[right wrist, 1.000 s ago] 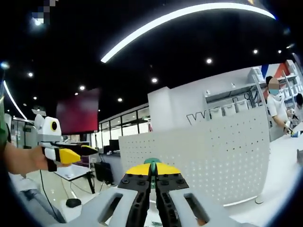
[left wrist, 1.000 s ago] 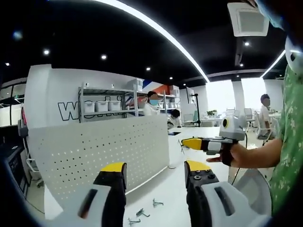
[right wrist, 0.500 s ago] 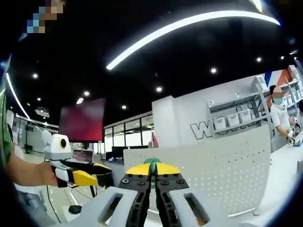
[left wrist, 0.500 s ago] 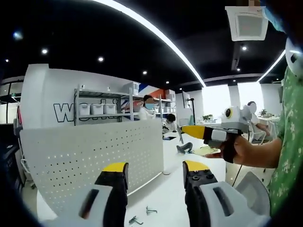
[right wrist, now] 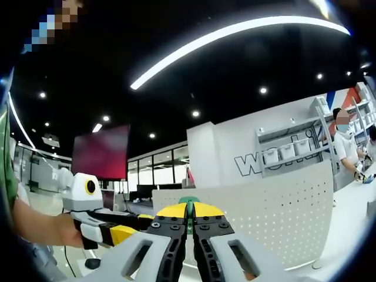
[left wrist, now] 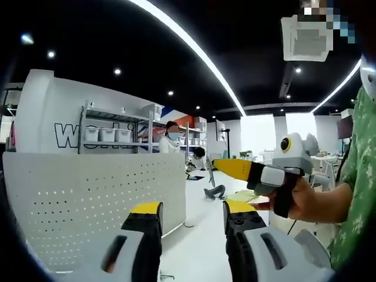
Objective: Insert the hook assembly into the mounting plate slot until the hook locks in place.
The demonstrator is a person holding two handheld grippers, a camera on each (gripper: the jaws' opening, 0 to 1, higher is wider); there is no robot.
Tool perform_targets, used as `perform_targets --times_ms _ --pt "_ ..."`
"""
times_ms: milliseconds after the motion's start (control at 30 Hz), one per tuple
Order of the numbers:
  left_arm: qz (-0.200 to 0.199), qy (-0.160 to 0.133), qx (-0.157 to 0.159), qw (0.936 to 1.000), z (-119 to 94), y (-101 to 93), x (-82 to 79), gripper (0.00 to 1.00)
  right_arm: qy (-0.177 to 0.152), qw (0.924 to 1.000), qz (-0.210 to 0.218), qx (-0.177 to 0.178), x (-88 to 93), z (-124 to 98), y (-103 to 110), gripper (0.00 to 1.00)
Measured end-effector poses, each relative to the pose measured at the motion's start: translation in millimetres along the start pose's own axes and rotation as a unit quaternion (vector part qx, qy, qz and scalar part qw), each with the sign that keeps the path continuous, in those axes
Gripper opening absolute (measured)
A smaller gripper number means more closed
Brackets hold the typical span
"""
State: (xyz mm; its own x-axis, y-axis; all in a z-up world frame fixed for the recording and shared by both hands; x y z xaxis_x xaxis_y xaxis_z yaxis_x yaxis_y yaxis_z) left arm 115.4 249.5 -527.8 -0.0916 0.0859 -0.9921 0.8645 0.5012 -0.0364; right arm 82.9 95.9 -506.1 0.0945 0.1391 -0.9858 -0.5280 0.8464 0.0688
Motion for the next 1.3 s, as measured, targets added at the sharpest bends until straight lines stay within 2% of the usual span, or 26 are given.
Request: perform_targets --times_ms 233,300,633,933,1300 --pt "-0.057 -0.027 0.030 0.9976 11.8 -6.5 -5.0 0.35 -0.001 1.0000 -0.006 -0.001 -2.6 -0.8 2.2 0.01" --pt "-0.060 -0.032 0.030 0.9972 12.8 -7.4 -6.8 0.33 0.000 1.0000 -0.007 0.000 -2.4 -1.5 2.2 0.01" --pt "-0.062 -0.037 0.041 0.9966 17.6 -14.2 -10.9 0.24 0.000 1.0000 -0.008 -0.004 -2.1 -3.0 7.6 0.01" --pt "-0.043 -0.039 0.055 0.9968 23.7 -22.0 -14.0 0.09 0.000 1.0000 -0.008 -0.002 -2.1 -5.9 9.0 0.01" --pt "-0.017 -0.042 0.049 0.9977 27.1 -21.4 -14.7 0.06 0.003 0.9999 -0.014 0.004 -1.6 -7.4 8.9 0.01"
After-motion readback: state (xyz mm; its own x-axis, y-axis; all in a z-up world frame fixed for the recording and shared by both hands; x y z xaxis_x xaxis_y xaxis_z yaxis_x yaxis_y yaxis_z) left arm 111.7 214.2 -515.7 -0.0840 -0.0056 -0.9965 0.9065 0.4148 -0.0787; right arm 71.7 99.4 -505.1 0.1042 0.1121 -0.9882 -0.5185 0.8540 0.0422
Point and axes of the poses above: the point that each gripper's makers call its tool centre point, and the gripper's own axes: z roughly forward along the fingers, y roughly to its left, x roughly out of its underside, the point moved 8 cm from there along -z, roughly backward along the fingers, and after that the axes turned 10 degrees about y, right-handed, at the moved point
